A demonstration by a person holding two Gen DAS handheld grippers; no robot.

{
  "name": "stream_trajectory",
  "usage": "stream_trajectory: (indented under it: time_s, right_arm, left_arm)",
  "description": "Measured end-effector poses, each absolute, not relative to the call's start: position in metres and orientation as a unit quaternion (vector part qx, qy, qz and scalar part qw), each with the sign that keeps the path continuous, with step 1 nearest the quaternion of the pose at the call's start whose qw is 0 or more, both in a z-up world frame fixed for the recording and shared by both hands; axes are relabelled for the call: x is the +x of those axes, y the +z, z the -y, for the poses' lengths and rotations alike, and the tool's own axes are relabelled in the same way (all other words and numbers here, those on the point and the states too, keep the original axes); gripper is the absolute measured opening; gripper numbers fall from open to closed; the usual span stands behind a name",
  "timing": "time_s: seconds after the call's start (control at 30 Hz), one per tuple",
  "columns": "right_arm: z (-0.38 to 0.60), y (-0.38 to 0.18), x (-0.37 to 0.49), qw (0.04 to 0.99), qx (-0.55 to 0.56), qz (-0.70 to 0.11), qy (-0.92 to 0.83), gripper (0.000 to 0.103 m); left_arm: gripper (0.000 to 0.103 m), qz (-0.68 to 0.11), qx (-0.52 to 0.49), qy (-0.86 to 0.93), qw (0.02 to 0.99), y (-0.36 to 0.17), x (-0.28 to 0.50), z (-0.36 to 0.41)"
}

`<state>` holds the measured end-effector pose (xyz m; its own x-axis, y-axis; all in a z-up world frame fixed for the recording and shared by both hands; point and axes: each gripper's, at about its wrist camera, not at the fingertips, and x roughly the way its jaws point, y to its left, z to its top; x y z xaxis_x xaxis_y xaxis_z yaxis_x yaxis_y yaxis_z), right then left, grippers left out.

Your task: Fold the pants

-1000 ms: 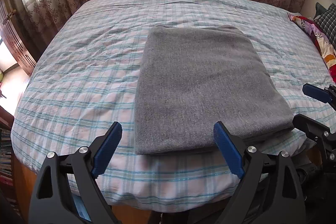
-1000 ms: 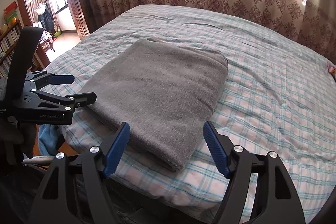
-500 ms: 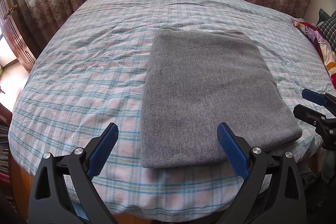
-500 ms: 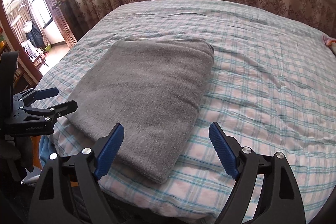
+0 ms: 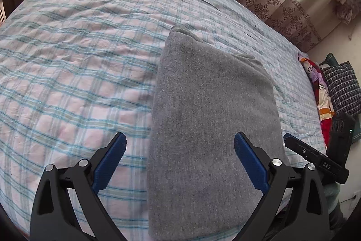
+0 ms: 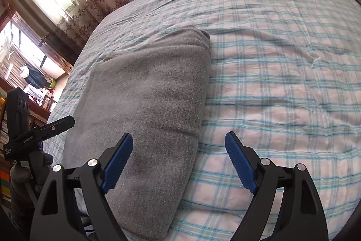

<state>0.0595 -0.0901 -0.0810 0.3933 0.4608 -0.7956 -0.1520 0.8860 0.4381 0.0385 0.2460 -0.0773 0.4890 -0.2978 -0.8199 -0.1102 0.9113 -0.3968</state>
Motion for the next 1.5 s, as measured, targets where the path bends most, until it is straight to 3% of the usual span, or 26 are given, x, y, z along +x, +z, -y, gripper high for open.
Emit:
stream_trajectory:
  time_s: [0.23,0.6,0.77,0.9,1.0,1.13,1.27,1.5]
  right_arm:
    - [0.109,-0.107,0.084,0.779,0.257,-0.541,0.186,0.084]
    - [0.087,-0.120,0.108,0.757,0.272,-0.555,0.213,0.088]
    - [0.060,-0.127,0.116,0.736,0.269,-0.572,0.243,0.075]
    - [0.052,-0.127,0.119,0.732,0.269,-0.574,0.249,0.070]
    - [0.049,-0.129,0.122,0.727,0.276,-0.576,0.253,0.065]
    - [0.043,-0.125,0.125,0.728,0.271,-0.571,0.264,0.052]
    - [0.040,-0.110,0.125,0.745,0.248,-0.554,0.278,0.041]
    - [0.045,-0.087,0.127,0.755,0.251,-0.530,0.293,0.030]
  left_arm:
    - [0.097,-0.526,-0.266,-0.109,0.800,-0.107,0.075,-0.264]
    - [0.096,-0.531,-0.275,-0.197,0.777,-0.124,0.101,-0.247]
    - [0.094,-0.539,-0.240,-0.229,0.774,-0.129,0.103,-0.228]
    - [0.070,-0.539,-0.272,-0.244,0.759,-0.134,0.106,-0.232]
    - [0.063,-0.534,-0.283,-0.247,0.757,-0.135,0.103,-0.234]
    - [0.051,-0.525,-0.309,-0.242,0.755,-0.133,0.100,-0.238]
    - [0.045,-0.514,-0.320,-0.239,0.759,-0.126,0.094,-0.242]
    - [0.040,-0.492,-0.320,-0.244,0.772,-0.096,0.088,-0.238]
